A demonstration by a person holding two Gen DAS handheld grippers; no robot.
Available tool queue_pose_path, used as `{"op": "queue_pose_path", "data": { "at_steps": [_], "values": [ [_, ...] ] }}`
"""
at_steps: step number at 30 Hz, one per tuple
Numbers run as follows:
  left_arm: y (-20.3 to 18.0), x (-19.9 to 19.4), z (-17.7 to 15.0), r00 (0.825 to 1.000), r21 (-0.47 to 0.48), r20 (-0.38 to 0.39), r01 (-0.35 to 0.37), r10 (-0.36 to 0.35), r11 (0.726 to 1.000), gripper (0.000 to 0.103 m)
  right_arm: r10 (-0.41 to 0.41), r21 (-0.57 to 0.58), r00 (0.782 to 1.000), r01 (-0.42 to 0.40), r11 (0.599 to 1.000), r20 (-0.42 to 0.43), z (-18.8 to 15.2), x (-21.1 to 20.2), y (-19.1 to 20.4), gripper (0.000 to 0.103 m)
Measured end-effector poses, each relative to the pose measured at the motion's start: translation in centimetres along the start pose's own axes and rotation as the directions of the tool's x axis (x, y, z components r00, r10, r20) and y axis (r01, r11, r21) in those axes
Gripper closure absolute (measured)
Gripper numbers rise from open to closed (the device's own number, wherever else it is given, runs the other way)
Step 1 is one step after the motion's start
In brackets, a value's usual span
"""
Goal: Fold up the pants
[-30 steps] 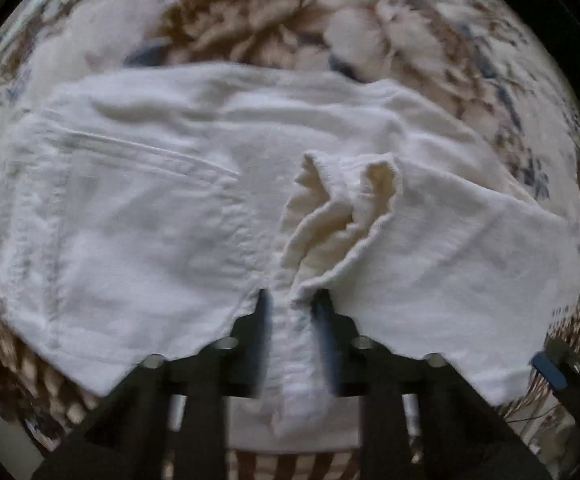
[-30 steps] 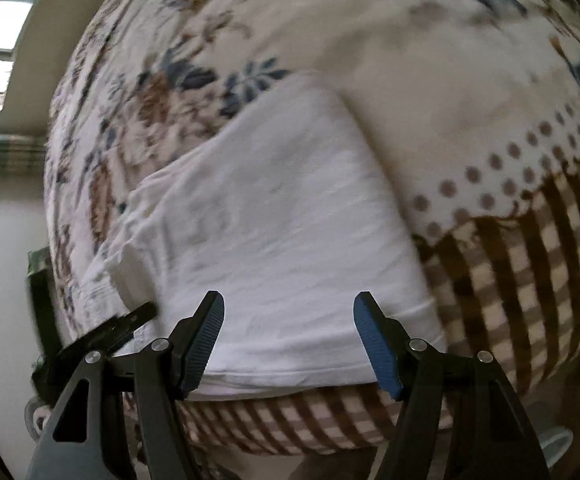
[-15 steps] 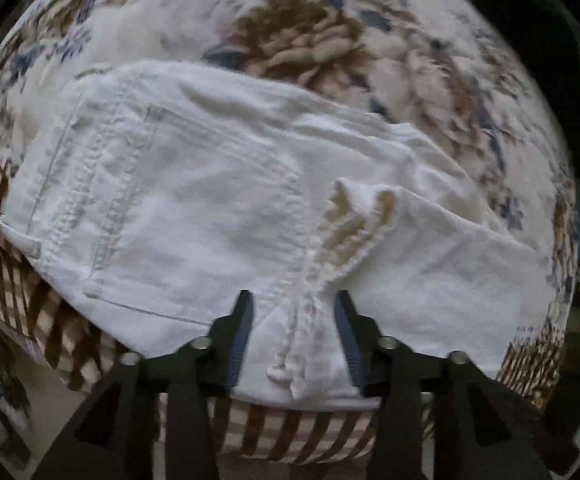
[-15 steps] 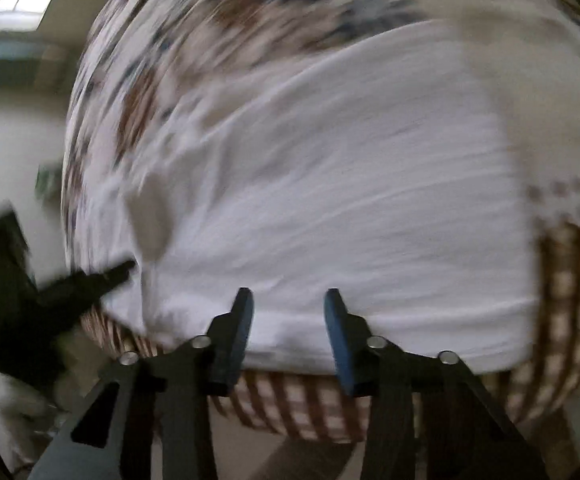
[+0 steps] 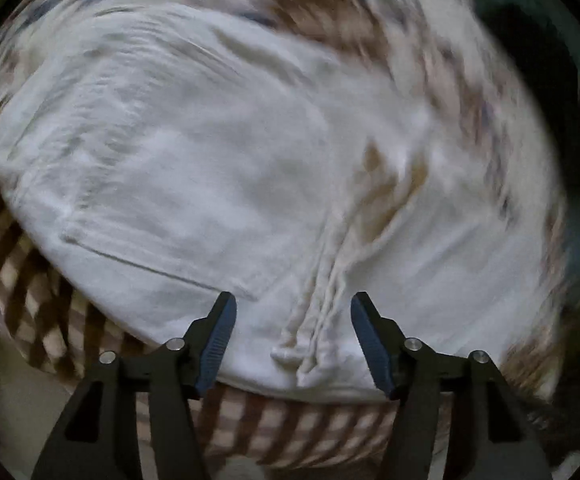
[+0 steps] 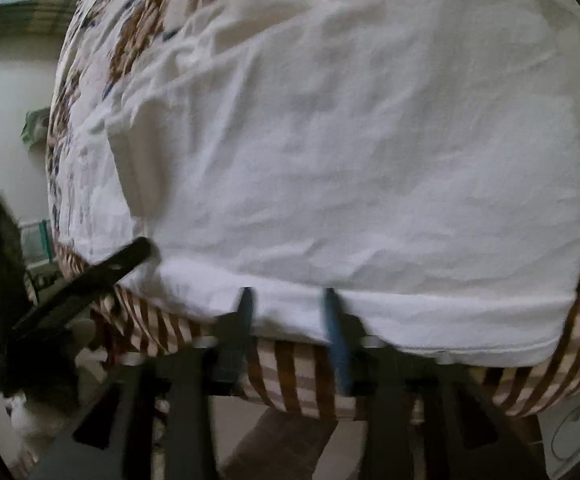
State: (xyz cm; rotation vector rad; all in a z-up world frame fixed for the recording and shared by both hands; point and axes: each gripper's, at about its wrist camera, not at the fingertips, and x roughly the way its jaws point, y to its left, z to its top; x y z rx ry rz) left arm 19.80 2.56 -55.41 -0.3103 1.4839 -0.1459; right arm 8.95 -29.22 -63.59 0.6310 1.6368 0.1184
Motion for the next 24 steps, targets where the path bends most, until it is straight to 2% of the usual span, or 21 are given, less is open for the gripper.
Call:
{"op": "queue_pose_path", "data": {
  "at_steps": [1, 2, 5, 8, 9, 10, 11, 12, 14, 16, 17, 18, 20, 22, 24],
  "values": [
    [0.7, -0.7, 0.1, 1.0, -0.032, 0.022, 0.005, -0.004, 0.999, 0.018, -0.045, -0.001, 0.998, 0.045, 0.999, 0.036, 0.2, -0.7, 0.5, 0.03],
    [1.8, -1.4, 0.5, 0.999, -0.076, 0.046, 0.01, -0.006, 0.997, 0.0, -0.08, -0.004, 0.995, 0.081, 0.997, 0.06, 0.5, -1.2, 1.2, 0.03],
    [5.8, -3.2, 1.1, 0.992, -0.234, 0.123, 0.056, -0.027, 0.971, 0.0, -0.102, 0.02, 0.991, 0.101, 0.995, 0.083, 1.2, -1.9, 2.7, 0.03],
    [10.0, -3.6, 1.5, 0.983, -0.408, 0.184, 0.083, -0.008, 0.909, 0.0, -0.097, 0.067, 0.992, 0.093, 0.993, 0.075, 1.9, -1.7, 3.9, 0.03],
    [12.1, -3.7, 1.4, 0.978, -0.479, 0.207, 0.096, 0.006, 0.873, 0.001, -0.102, 0.073, 0.992, 0.097, 0.993, 0.068, 2.1, -1.5, 4.3, 0.03],
    [14.1, -3.5, 1.3, 0.975, -0.54, 0.222, 0.1, 0.027, 0.835, 0.003, -0.106, 0.068, 0.993, 0.102, 0.992, 0.06, 2.5, -1.0, 4.9, 0.03],
    [15.4, -2.8, 1.3, 0.971, -0.574, 0.236, 0.118, 0.026, 0.81, 0.02, -0.114, 0.057, 0.992, 0.111, 0.992, 0.055, 2.7, -0.3, 5.9, 0.03],
    [15.8, -2.1, 1.5, 0.972, -0.589, 0.233, 0.114, 0.033, 0.8, 0.051, -0.127, 0.05, 0.991, 0.125, 0.991, 0.051, 2.9, 0.1, 6.3, 0.03],
    [16.6, -0.4, 2.0, 0.975, -0.597, 0.224, 0.133, 0.006, 0.791, 0.058, -0.143, 0.028, 0.989, 0.142, 0.989, 0.043, 3.2, 1.2, 7.4, 0.03],
    [17.0, 0.2, 2.3, 0.973, -0.589, 0.232, 0.137, 0.005, 0.797, 0.058, -0.16, 0.017, 0.986, 0.16, 0.987, 0.035, 3.5, 2.0, 8.1, 0.03],
    [17.0, 0.5, 2.5, 0.97, -0.573, 0.242, 0.143, 0.0, 0.807, 0.052, -0.163, 0.015, 0.986, 0.163, 0.987, 0.032, 3.6, 2.3, 8.3, 0.03],
    [17.1, 0.6, 2.5, 0.968, -0.565, 0.249, 0.158, -0.015, 0.81, 0.041, -0.166, 0.015, 0.986, 0.165, 0.986, 0.029, 3.6, 2.5, 8.5, 0.03],
    [17.6, 0.4, 2.5, 0.962, -0.562, 0.269, 0.191, -0.04, 0.805, 0.04, -0.173, 0.024, 0.985, 0.172, 0.985, 0.024, 3.7, 3.0, 8.6, 0.03],
    [17.4, -0.2, 2.3, 0.953, -0.552, 0.301, 0.202, -0.033, 0.809, 0.06, -0.172, 0.033, 0.985, 0.171, 0.985, 0.017, 3.7, 3.2, 8.6, 0.03],
    [16.4, -1.3, 2.0, 0.946, -0.526, 0.324, 0.184, -0.004, 0.83, 0.077, -0.174, 0.037, 0.985, 0.174, 0.984, 0.011, 3.7, 3.3, 8.6, 0.03]
  ]
}}
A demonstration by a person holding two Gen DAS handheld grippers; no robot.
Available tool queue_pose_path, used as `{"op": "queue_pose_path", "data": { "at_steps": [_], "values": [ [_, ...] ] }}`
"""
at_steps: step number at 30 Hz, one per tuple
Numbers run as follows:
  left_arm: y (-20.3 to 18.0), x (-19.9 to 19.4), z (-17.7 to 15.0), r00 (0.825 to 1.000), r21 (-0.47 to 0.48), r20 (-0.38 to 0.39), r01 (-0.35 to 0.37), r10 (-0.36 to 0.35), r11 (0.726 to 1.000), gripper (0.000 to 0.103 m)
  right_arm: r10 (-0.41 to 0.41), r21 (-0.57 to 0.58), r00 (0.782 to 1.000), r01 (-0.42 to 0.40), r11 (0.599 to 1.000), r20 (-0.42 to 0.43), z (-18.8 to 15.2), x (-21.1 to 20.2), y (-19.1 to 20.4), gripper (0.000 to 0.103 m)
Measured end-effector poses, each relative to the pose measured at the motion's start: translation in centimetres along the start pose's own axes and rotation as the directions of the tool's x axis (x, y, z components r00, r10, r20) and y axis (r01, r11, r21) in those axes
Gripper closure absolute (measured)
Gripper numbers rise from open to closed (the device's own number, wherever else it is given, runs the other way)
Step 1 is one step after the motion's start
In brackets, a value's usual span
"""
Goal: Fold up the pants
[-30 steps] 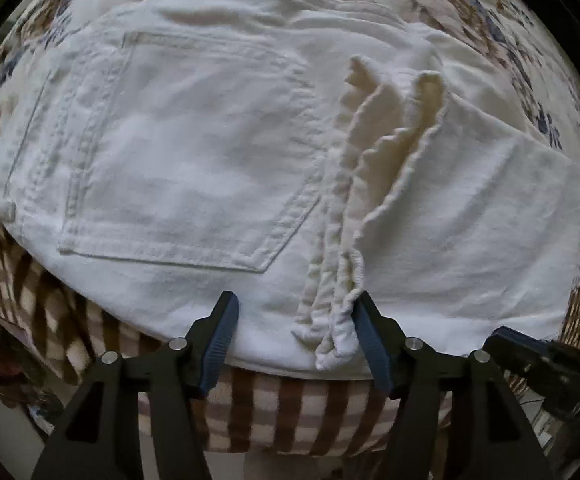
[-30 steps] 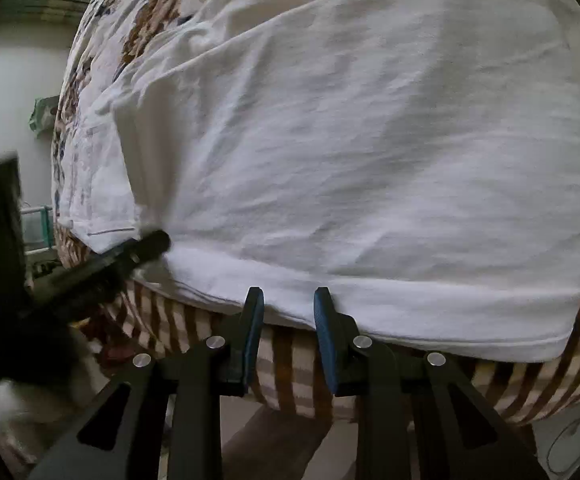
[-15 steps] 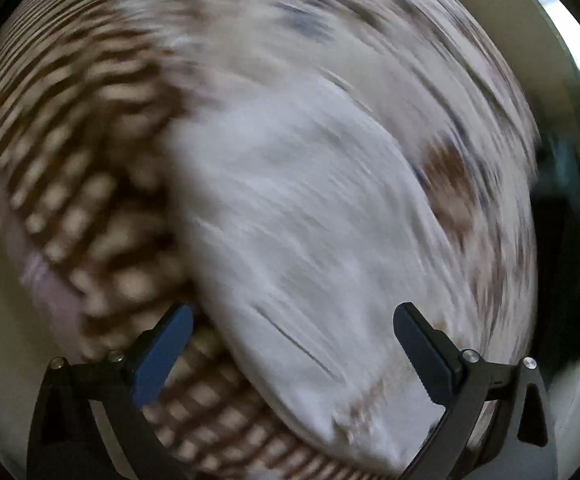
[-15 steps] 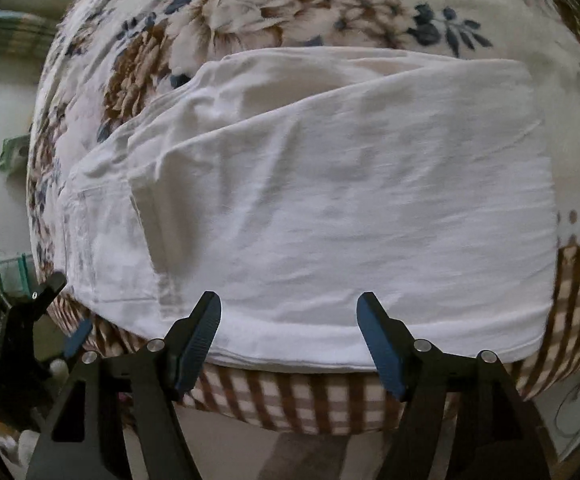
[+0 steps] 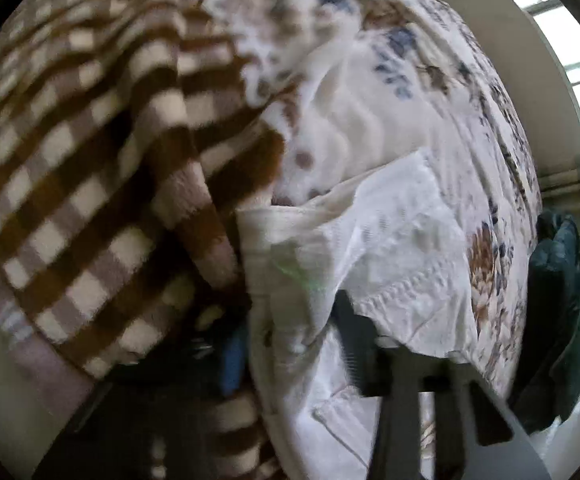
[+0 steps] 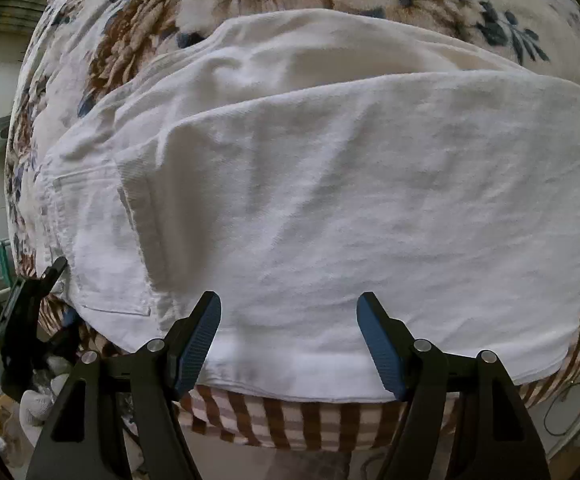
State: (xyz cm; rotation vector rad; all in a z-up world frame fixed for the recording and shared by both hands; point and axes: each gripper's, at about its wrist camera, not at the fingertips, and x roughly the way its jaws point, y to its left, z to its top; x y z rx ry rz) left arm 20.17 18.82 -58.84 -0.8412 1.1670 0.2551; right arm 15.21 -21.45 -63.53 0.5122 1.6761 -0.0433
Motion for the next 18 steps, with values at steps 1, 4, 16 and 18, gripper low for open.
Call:
{"op": "queue_pose_path", "data": {
  "at_steps": [1, 4, 16, 18],
  "values": [
    [-0.8, -0.9, -0.2, 1.0, 0.018, 0.021, 0.005, -0.006, 1.0, 0.079, 0.0, 0.001, 1.0, 0.0, 1.0, 0.001, 0.0, -0.1, 0.1, 0.03],
    [-3.1, -2.9, -1.0, 0.997, 0.091, 0.077, 0.009, -0.016, 0.996, 0.08, -0.005, -0.012, 1.0, 0.005, 1.0, 0.009, -0.2, -0.1, -0.1, 0.03],
    [-3.7, -3.8, -0.3, 1.0, -0.007, 0.013, 0.025, -0.025, 1.0, 0.076, 0.022, 0.021, 1.0, -0.022, 1.0, 0.014, -0.1, 0.3, -1.4, 0.03],
    [-4.1, -4.0, -1.5, 1.0, 0.011, 0.011, 0.02, -0.021, 1.0, 0.076, 0.013, 0.026, 1.0, -0.014, 1.0, 0.018, -0.1, 0.1, -1.7, 0.03]
  ]
}}
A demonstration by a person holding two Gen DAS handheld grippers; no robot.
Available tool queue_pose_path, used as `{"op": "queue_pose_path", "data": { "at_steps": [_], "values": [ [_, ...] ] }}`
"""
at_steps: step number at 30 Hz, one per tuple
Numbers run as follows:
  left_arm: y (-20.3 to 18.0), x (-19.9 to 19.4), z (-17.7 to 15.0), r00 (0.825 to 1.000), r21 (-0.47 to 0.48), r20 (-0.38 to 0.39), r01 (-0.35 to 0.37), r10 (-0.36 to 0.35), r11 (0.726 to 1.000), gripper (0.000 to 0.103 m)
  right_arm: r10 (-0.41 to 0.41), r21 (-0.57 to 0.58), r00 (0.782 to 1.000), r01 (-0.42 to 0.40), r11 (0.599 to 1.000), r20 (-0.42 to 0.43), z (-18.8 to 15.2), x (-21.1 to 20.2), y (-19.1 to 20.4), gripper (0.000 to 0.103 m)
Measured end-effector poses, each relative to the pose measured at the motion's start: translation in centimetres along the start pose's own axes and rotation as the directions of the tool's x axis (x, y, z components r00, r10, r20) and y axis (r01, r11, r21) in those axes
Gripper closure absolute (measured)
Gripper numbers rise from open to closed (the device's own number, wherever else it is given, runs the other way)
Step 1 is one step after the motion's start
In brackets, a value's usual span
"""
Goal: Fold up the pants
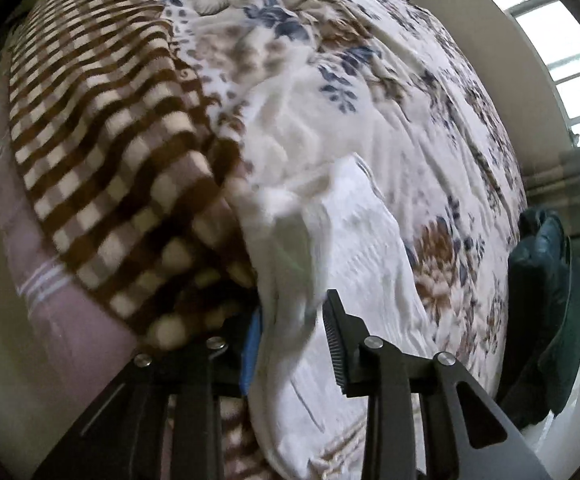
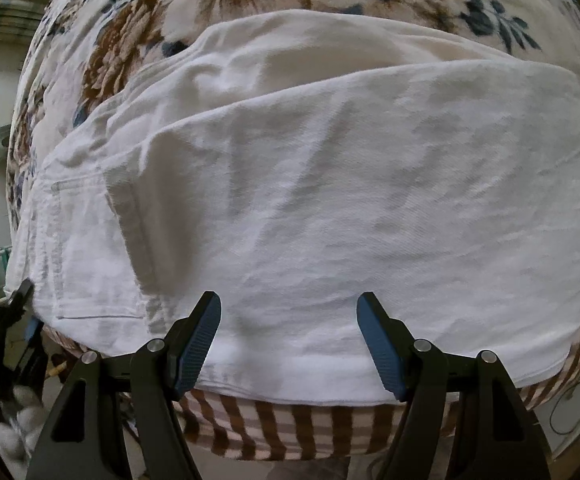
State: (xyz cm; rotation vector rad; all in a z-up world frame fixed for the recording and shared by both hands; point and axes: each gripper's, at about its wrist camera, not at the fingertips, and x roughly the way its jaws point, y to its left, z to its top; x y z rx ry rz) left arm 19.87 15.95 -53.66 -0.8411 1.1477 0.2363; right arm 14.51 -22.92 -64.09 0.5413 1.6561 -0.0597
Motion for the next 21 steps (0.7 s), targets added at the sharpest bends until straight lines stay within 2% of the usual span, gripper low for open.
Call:
{"op": "queue_pose_path", "data": {
  "at_steps": [3, 5, 8, 13, 15, 16, 17, 21],
  "values": [
    [-0.6, 0.5, -0.5, 1.0, 0.044, 0.013, -0.028, 0.027, 0.999, 0.076, -0.038, 0.025, 0.999, 0.037, 0.999, 0.03, -0.1, -0.5, -0.9, 0.03],
    [-0.4, 1.1, -0.2, 1.0, 0.029, 0.018, -0.018, 0.017, 0.999, 0.074, -0.043, 0.04, 0.998, 0.042, 0.998, 0.035, 0.1, -0.7, -1.7, 0.03],
    [-0.2, 2.9, 1.0, 1.0, 0.018, 0.019, -0.015, 0.014, 1.0, 0.063, -0.044, 0.053, 0.998, 0.042, 0.998, 0.033, 0.4, -0.9, -2.6, 0.03],
    [0.8, 5.6, 2.4, 0.999, -0.048, 0.0, -0.032, 0.032, 0.998, 0.061, -0.068, 0.056, 0.997, 0.065, 0.996, 0.044, 1.3, -1.5, -3.8, 0.03],
    [0.0, 4.9, 1.9, 0.998, -0.01, 0.033, -0.056, 0.056, 0.998, 0.071, -0.116, 0.065, 0.992, 0.113, 0.992, 0.056, 1.5, -1.9, -4.3, 0.03],
    [-0.5, 4.4, 1.5, 0.996, 0.023, 0.054, -0.073, 0.071, 0.997, 0.083, -0.14, 0.065, 0.988, 0.136, 0.989, 0.064, 2.0, -2.3, -4.9, 0.03],
    [-1.1, 3.9, 1.1, 0.993, 0.059, 0.078, -0.088, 0.083, 0.994, 0.088, -0.165, 0.063, 0.984, 0.161, 0.985, 0.072, 2.2, -2.5, -5.2, 0.03],
    [-4.0, 0.8, -0.7, 0.983, 0.185, 0.164, -0.113, 0.083, 0.976, 0.092, -0.205, 0.056, 0.974, 0.201, 0.978, 0.095, 2.5, -3.1, -6.1, 0.03]
  ]
}}
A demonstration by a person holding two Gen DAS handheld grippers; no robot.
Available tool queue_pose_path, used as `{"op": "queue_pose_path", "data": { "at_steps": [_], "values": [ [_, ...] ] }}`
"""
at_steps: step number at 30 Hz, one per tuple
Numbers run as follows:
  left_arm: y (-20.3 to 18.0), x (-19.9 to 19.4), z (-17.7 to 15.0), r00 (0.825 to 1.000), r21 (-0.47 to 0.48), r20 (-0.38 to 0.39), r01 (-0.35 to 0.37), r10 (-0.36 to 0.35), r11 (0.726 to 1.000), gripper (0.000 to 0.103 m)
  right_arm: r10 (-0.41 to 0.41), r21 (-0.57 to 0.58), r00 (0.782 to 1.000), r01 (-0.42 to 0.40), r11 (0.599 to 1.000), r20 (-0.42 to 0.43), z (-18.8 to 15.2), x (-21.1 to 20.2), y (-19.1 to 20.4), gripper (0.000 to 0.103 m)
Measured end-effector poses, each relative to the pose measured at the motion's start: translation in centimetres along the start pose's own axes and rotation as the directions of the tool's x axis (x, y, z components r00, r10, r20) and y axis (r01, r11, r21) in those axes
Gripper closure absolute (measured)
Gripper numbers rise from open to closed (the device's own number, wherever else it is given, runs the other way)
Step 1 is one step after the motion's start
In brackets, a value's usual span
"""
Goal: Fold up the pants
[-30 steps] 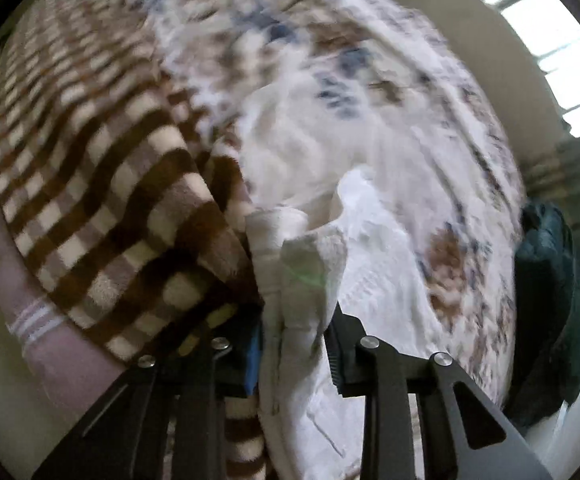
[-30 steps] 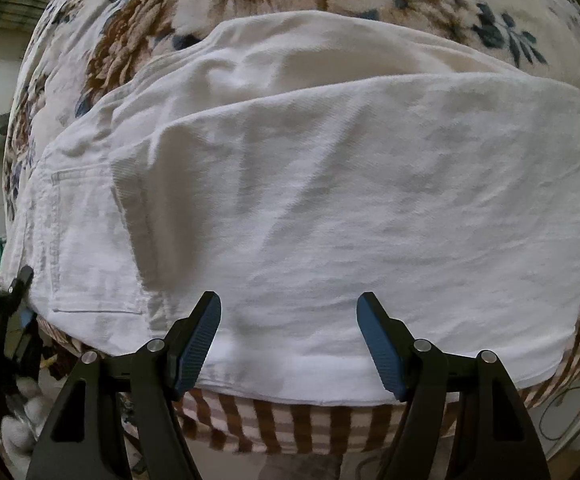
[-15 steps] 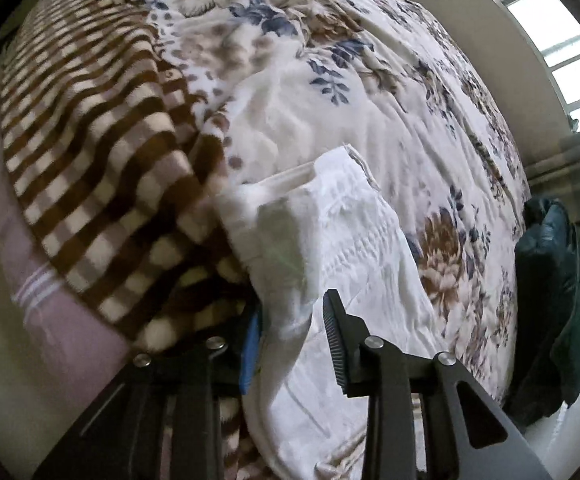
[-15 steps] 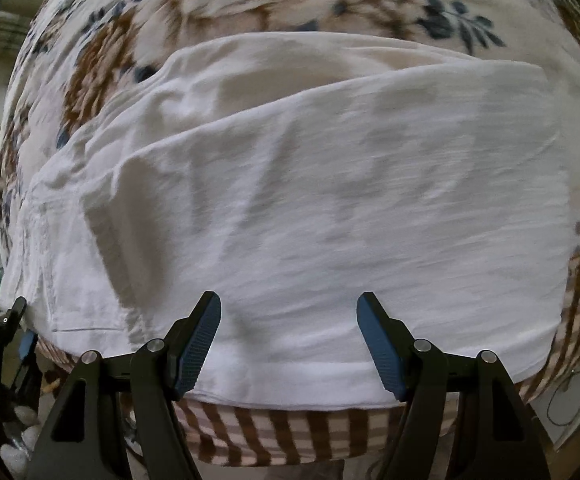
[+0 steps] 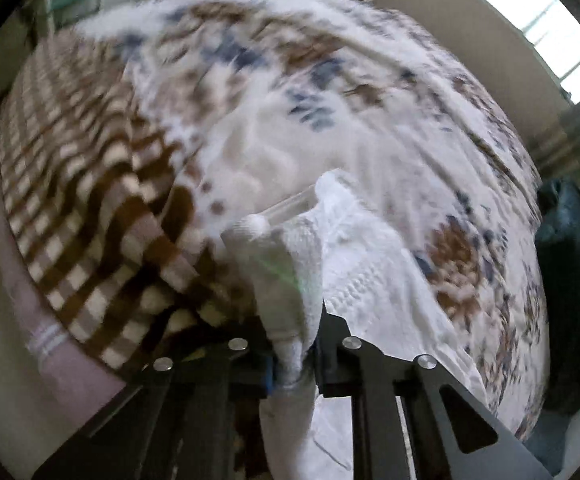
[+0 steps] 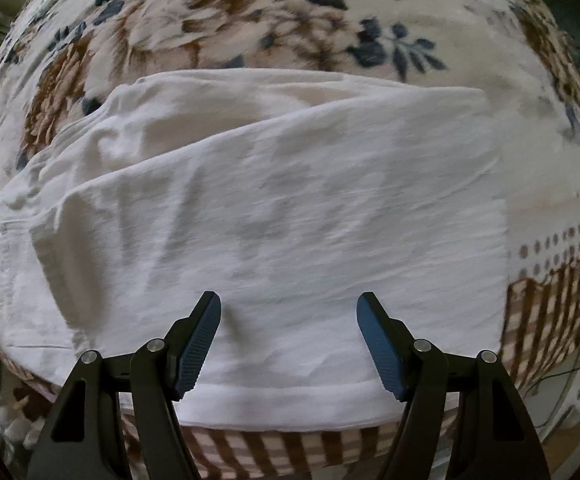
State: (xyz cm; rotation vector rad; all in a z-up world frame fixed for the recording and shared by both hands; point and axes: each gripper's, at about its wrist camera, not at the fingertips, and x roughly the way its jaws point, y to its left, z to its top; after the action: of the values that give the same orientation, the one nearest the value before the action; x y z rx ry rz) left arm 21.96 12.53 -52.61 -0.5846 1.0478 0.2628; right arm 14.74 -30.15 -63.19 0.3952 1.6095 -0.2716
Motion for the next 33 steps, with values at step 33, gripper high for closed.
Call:
{"op": "queue_pose_path", "data": {
  "at_steps": [33],
  "values": [
    [-28.8, -4.0, -28.2, 0.971, 0.837, -0.219, 0.235, -0.09, 0.493, 0.094, -0.18, 0.25, 0.978, 0.148, 0.957, 0.11, -2.8, -5.4, -27.0, 0.009]
  ]
}}
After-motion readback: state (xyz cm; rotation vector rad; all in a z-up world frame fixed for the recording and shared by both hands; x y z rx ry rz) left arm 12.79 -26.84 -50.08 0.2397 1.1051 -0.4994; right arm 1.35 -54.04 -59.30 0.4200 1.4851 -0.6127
